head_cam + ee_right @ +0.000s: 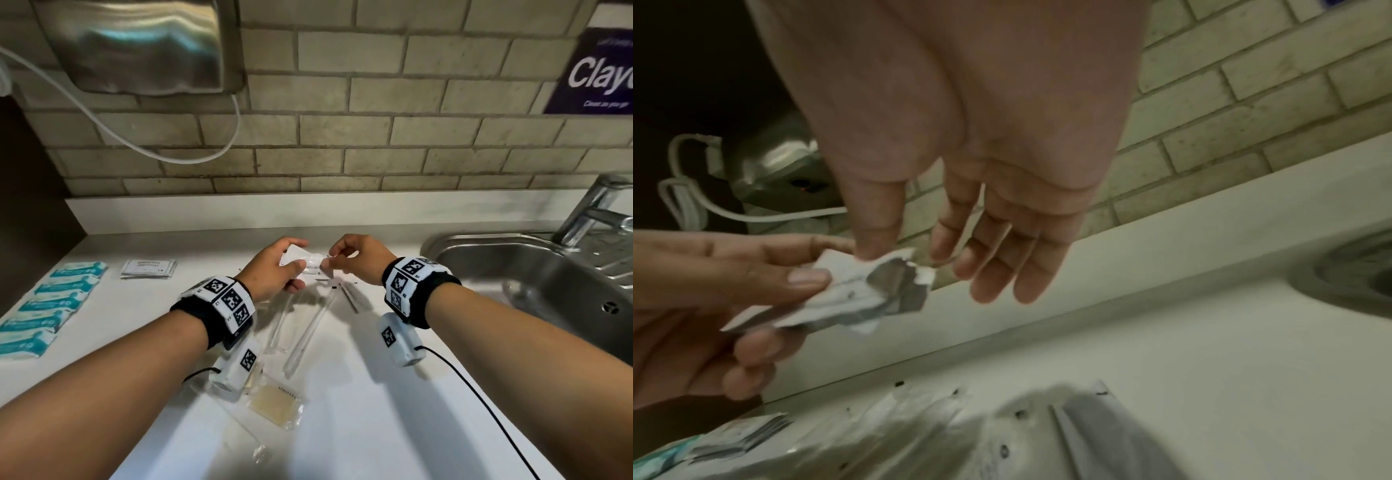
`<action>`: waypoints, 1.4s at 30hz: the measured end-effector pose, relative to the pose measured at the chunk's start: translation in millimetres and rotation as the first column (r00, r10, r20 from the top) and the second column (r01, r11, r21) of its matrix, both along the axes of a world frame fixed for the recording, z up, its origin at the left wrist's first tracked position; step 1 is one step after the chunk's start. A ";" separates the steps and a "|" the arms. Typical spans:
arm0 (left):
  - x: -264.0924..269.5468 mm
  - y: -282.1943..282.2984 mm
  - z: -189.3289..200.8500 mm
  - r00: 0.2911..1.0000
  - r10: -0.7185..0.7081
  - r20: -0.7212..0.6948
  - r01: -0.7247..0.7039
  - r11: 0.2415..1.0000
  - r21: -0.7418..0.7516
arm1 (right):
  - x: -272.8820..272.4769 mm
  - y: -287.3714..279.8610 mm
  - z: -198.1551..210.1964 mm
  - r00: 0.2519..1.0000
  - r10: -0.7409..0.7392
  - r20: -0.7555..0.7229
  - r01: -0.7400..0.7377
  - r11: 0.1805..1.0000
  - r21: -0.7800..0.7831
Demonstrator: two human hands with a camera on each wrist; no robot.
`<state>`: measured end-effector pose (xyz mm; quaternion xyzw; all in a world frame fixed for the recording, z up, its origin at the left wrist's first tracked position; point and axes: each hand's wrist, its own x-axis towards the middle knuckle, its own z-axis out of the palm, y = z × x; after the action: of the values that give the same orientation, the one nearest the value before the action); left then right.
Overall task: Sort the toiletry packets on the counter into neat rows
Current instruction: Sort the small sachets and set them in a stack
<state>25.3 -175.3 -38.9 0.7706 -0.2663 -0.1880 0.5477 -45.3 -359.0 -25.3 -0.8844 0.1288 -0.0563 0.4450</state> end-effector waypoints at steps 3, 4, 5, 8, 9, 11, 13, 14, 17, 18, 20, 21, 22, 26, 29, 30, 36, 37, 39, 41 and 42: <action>6.7 -7.6 6.9 0.997 0.081 -0.013 -0.082 0.995 -0.057 | 1.7 -19.2 -15.2 0.991 -0.077 -0.112 0.058 0.985 -0.161; 9.2 -10.4 9.4 0.995 0.098 -0.013 -0.099 0.992 -0.074 | 1.1 -23.2 -21.3 0.980 -0.084 -0.179 0.036 0.966 -0.258; 11.1 -11.6 12.2 0.994 0.109 -0.011 -0.109 0.990 -0.088 | 0.9 -24.8 -28.6 0.965 -0.083 -0.248 -0.008 0.939 -0.345; 14.2 -14.6 18.2 0.991 0.135 0.001 -0.134 0.984 -0.115 | 2.1 -25.0 -55.9 0.900 -0.088 -0.427 -0.155 0.850 -0.503; 14.0 -15.2 19.2 0.990 0.144 0.005 -0.143 0.983 -0.118 | 4.5 -25.5 -65.7 0.889 -0.101 -0.447 -0.174 0.829 -0.532; 13.4 -15.7 19.7 0.988 0.155 0.010 -0.152 0.981 -0.121 | 7.5 -23.2 -76.6 0.882 -0.140 -0.451 -0.167 0.801 -0.575; 11.7 -15.7 18.6 0.986 0.168 0.005 -0.166 0.979 -0.118 | 10.0 -21.3 -81.3 0.885 -0.151 -0.441 -0.157 0.794 -0.588; 10.5 -14.6 17.7 0.984 0.178 0.000 -0.177 0.977 -0.117 | 11.5 -19.8 -81.5 0.886 -0.147 -0.439 -0.163 0.788 -0.593; 8.2 -8.1 16.7 0.977 0.211 -0.009 -0.211 0.971 -0.115 | 15.3 -19.0 -78.1 0.888 -0.133 -0.440 -0.186 0.771 -0.609; 7.9 -4.7 16.9 0.974 0.227 -0.012 -0.227 0.967 -0.116 | 16.1 -20.5 -74.3 0.881 -0.130 -0.455 -0.197 0.773 -0.602; 8.7 5.0 18.0 0.964 0.264 -0.017 -0.265 0.957 -0.116 | 19.7 -23.3 -63.8 0.882 -0.111 -0.458 -0.186 0.811 -0.555; 9.6 11.0 18.3 0.960 0.281 -0.022 -0.281 0.953 -0.114 | 21.6 -25.0 -57.9 0.891 -0.109 -0.441 -0.159 0.835 -0.526; 10.5 17.9 19.2 0.955 0.297 -0.026 -0.298 0.948 -0.112 | 22.7 -26.6 -50.0 0.905 -0.112 -0.410 -0.117 0.862 -0.494; 14.6 45.6 19.8 0.938 0.344 -0.053 -0.348 0.933 -0.097 | 27.9 -23.5 -20.9 0.969 -0.060 -0.242 -0.013 0.957 -0.289; 15.0 62.4 19.8 0.926 0.370 -0.070 -0.375 0.923 -0.083 | 30.6 -6.9 -4.1 0.993 0.063 -0.097 -0.070 0.995 -0.066; 13.9 65.8 19.7 0.925 0.372 -0.082 -0.378 0.922 -0.081 | 30.1 1.7 0.8 0.992 0.103 -0.071 -0.104 0.995 -0.005; 8.7 89.6 18.9 0.931 0.342 -0.129 -0.352 0.934 -0.067 | 36.2 72.9 26.4 0.957 0.286 0.043 -0.288 0.928 0.237; 9.7 96.4 19.3 0.933 0.334 -0.136 -0.345 0.936 -0.066 | 39.5 84.9 28.0 0.951 0.304 0.052 -0.307 0.917 0.254; 13.2 111.1 20.2 0.935 0.325 -0.144 -0.336 0.940 -0.059 | 47.1 105.9 29.6 0.946 0.318 0.070 -0.323 0.898 0.299; 18.4 126.4 21.4 0.933 0.327 -0.151 -0.339 0.939 -0.059 | 56.9 123.7 28.8 0.954 0.285 0.089 -0.298 0.889 0.347; 22.9 136.9 22.2 0.932 0.329 -0.148 -0.341 0.938 -0.062 | 63.5 135.3 27.7 0.962 0.253 0.100 -0.272 0.889 0.368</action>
<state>48.1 -38.4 -16.8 0.7656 -0.1008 -0.1320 0.6215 18.2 -223.7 2.4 -0.7896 0.0056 0.0084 0.6135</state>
